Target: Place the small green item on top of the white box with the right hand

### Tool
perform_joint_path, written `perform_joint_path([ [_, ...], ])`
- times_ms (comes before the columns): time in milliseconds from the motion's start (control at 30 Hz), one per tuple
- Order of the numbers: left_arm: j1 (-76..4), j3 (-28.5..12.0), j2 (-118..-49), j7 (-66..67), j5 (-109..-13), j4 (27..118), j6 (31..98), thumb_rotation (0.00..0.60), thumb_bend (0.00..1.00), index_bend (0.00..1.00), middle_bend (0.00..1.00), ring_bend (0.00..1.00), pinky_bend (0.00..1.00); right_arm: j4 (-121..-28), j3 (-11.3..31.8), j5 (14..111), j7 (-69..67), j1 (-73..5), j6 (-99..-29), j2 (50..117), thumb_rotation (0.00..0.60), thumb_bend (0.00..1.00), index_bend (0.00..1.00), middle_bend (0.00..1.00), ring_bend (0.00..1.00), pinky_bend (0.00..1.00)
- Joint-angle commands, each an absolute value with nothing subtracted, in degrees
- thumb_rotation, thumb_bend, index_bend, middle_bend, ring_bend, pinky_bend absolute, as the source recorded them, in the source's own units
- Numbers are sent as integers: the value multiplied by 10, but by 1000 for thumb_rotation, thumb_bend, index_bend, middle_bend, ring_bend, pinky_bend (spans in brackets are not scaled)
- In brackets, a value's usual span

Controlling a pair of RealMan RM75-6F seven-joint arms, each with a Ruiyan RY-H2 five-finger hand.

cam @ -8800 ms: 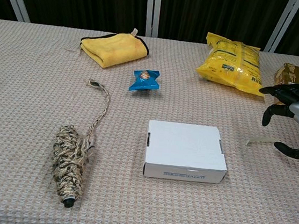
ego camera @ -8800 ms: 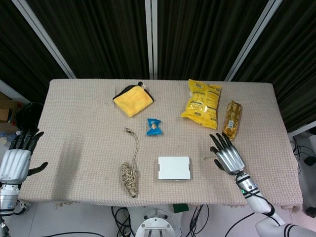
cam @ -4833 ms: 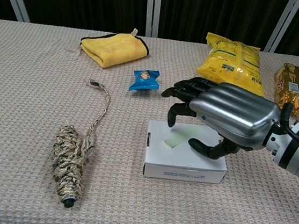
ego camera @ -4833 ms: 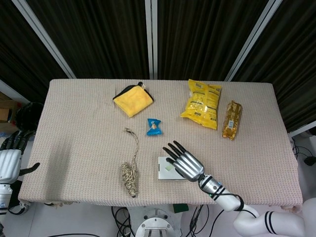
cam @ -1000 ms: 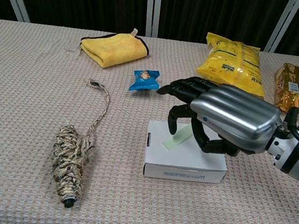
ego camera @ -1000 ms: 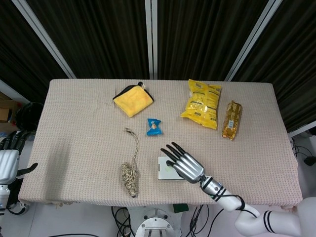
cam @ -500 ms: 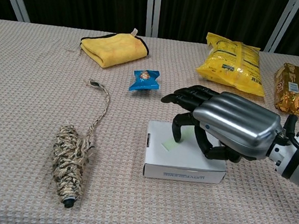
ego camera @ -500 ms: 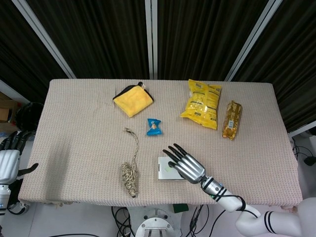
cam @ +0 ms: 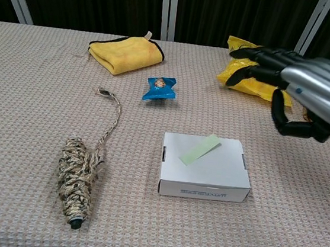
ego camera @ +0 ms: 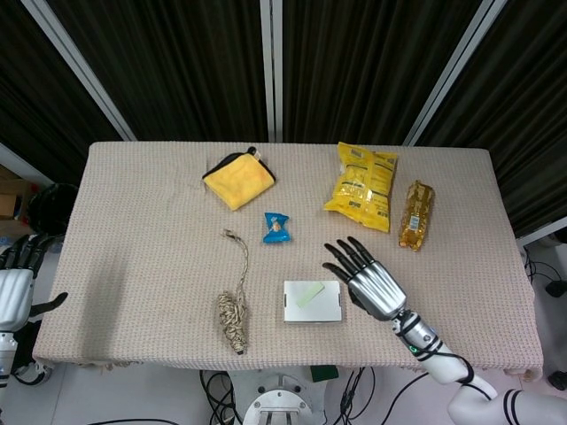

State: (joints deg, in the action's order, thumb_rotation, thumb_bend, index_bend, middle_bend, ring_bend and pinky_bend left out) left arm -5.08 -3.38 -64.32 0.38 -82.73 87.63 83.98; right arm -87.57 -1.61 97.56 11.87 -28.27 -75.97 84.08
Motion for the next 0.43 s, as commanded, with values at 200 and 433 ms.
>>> perform_joint_path([
  [200,-51,-32,-646,-2,-837,872,845,600,90,144,106,38,152,-760,37,824,134,-172,-838,777,600,393,30,0,0,0],
  [433,-51,-32,-651,-9,-846,865,852,600,92,143,106,38,151,-777,42,766,92,-137,-809,731,362,146,0,0,0,0],
])
